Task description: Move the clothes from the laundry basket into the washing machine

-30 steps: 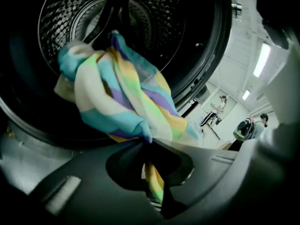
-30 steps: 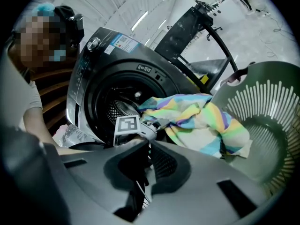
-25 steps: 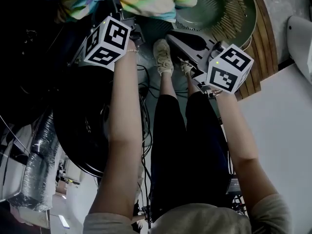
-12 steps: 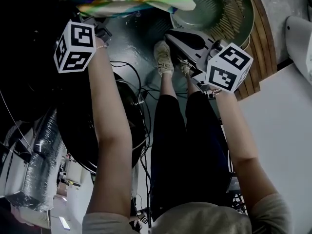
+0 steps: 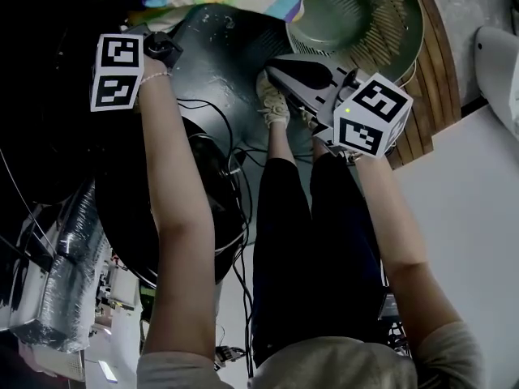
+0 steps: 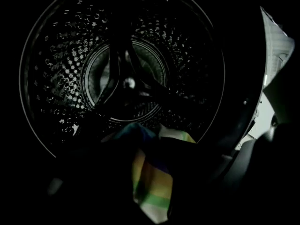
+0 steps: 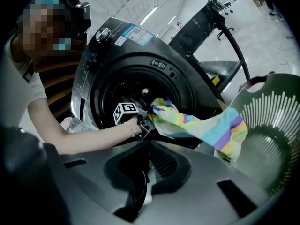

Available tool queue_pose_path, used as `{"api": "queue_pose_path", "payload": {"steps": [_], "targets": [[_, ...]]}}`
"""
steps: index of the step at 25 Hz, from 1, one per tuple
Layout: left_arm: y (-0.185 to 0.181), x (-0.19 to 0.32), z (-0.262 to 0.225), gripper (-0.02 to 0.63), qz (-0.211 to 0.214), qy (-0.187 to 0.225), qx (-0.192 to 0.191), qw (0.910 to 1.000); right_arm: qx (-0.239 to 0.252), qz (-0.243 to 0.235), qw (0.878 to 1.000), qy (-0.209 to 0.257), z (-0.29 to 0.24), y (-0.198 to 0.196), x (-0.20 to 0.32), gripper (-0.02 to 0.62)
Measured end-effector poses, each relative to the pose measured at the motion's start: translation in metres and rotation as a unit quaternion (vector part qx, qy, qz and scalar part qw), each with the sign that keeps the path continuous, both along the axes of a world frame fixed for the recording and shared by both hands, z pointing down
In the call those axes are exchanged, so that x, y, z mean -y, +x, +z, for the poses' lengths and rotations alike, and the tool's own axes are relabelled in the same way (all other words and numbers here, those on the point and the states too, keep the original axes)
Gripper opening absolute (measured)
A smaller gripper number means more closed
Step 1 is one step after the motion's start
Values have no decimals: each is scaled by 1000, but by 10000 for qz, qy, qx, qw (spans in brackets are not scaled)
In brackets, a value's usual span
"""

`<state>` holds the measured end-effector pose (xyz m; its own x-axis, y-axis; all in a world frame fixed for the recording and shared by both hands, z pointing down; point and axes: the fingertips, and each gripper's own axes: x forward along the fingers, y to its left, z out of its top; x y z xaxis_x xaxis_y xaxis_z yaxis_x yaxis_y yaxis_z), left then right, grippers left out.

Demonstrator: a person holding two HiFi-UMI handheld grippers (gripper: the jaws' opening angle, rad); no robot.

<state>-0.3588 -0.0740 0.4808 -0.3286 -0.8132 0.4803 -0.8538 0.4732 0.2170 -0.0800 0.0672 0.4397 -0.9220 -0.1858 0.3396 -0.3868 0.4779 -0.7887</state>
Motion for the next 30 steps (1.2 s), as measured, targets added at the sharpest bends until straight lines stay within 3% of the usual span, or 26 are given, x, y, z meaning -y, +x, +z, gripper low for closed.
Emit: {"api": "queue_pose_path", "payload": {"steps": [4, 7, 11, 17, 19, 20, 21, 23, 30], "targets": [[13, -28, -11, 273, -9, 13, -138, 9999, -114, -134, 9995, 254, -6, -3, -3, 17], [37, -51, -15, 282, 48, 45, -342, 9994, -88, -149, 9995, 280, -9, -4, -3, 17], [91, -69, 17, 290, 421, -221, -904, 9948, -83, -87, 9996, 255, -7, -3, -2, 17], [144, -53, 80, 289, 808, -540, -1517, 9836, -75, -46, 9999, 125, 3, 1, -4, 17], [150, -45, 89, 277, 954, -728, -1419, 9826, -145, -57, 9998, 139, 5, 5, -4, 17], [150, -42, 90, 174, 1014, -815, -1285, 9831, -178, -56, 9997, 155, 7, 7, -3, 17], [148, -39, 89, 29, 1056, -885, -1148, 9838, -210, -54, 9996, 170, 8, 9, -2, 17], [140, -34, 81, 28, 1077, -892, -986, 9852, -258, -44, 9995, 176, 10, 13, -1, 17], [67, 8, 16, 25, 843, -234, -171, 9960, -199, -33, 9997, 149, 10, 13, 0, 17]]}}
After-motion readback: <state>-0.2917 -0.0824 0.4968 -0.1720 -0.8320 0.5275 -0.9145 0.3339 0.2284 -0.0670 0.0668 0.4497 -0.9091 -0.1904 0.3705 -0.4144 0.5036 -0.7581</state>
